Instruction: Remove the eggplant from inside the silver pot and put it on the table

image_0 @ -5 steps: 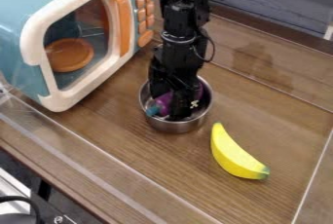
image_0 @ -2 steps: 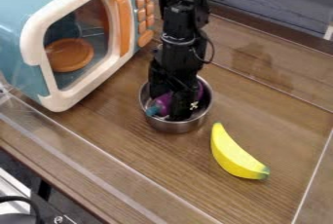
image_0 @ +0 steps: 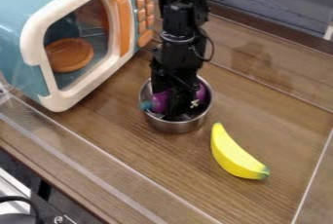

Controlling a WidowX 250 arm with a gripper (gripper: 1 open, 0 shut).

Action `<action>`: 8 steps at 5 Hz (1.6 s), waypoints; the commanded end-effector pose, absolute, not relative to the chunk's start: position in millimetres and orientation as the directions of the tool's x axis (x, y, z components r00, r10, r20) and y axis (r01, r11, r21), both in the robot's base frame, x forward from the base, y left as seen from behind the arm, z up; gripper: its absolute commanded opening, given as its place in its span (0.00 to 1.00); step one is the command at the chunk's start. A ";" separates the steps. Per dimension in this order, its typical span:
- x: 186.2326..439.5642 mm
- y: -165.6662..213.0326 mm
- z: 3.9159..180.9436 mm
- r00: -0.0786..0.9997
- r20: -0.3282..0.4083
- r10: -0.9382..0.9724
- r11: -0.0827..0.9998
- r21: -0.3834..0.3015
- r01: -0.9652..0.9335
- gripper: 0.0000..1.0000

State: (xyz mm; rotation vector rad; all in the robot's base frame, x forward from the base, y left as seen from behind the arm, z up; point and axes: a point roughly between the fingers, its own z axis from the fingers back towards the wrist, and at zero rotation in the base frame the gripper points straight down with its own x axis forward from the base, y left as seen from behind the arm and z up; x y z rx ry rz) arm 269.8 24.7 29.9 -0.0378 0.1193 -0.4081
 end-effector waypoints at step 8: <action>284.4 26.5 75.4 0.949 -0.031 -0.313 0.949 -0.051 0.311 0.00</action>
